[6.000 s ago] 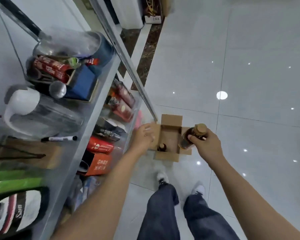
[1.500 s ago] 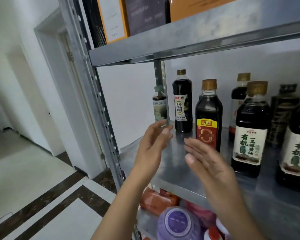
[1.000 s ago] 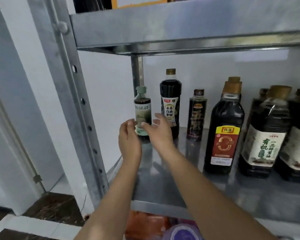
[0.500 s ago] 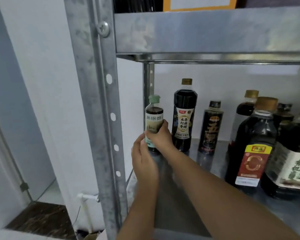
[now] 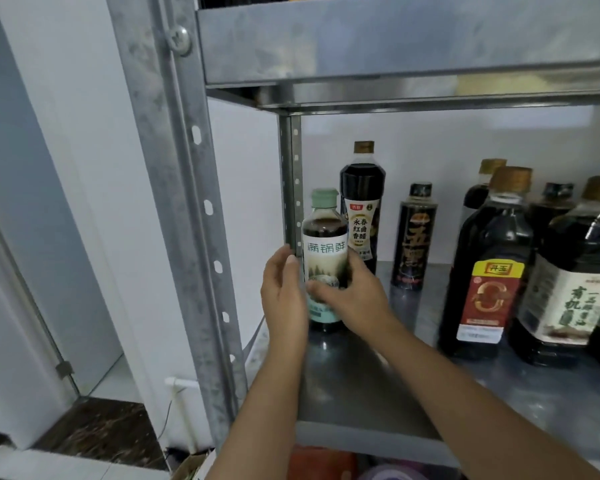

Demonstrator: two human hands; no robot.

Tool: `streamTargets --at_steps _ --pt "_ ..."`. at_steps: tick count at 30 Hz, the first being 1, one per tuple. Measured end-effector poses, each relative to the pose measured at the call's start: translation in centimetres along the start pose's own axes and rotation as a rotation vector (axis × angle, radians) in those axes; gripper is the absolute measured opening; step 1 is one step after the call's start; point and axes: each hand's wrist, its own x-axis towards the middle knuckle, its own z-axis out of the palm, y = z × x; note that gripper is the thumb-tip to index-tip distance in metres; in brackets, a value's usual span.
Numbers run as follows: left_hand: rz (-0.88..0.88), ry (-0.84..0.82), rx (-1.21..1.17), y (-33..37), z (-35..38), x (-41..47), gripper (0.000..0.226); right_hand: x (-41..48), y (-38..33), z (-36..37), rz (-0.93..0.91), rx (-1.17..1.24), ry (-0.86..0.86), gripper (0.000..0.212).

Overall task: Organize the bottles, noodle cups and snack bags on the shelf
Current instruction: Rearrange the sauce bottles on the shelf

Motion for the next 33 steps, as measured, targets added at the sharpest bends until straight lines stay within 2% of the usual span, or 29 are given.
streamTargets --at_steps 3,6,8,14,20,25,28,31,33 --pt "-0.104 -0.208 -0.056 0.4 0.3 -0.6 0.03 -3.9 -0.4 -2.7 0.01 0.049 -0.015 0.061" --pt "-0.144 -0.417 -0.054 0.9 0.7 -1.7 0.038 -6.3 -0.4 -4.2 0.027 0.159 -0.028 0.049" --pt "-0.146 -0.498 -0.066 1.0 0.8 -2.1 0.043 -7.1 -0.1 -4.5 0.028 0.226 -0.021 0.047" --pt "-0.133 -0.504 -0.066 1.1 0.5 -2.4 0.058 -8.1 0.3 -3.9 0.023 0.274 0.044 0.06" --pt "-0.11 -0.606 -0.036 1.4 0.3 -2.9 0.069 -9.0 0.0 -3.6 0.034 0.291 0.016 0.046" --pt "-0.098 -0.637 -0.05 1.0 0.3 -2.8 0.069 -9.3 -0.3 -3.8 0.045 0.358 -0.028 0.045" --pt "-0.098 -0.627 -0.073 0.7 0.2 -2.6 0.072 -9.5 0.0 -3.6 0.0 0.357 -0.042 0.056" --pt "-0.107 -0.626 -0.036 0.5 0.2 -2.6 0.087 -9.4 0.3 -3.4 -0.03 0.324 -0.047 0.069" --pt "-0.104 -0.627 -0.016 0.3 0.2 -2.6 0.084 -9.3 0.5 -3.3 -0.045 0.306 -0.046 0.07"
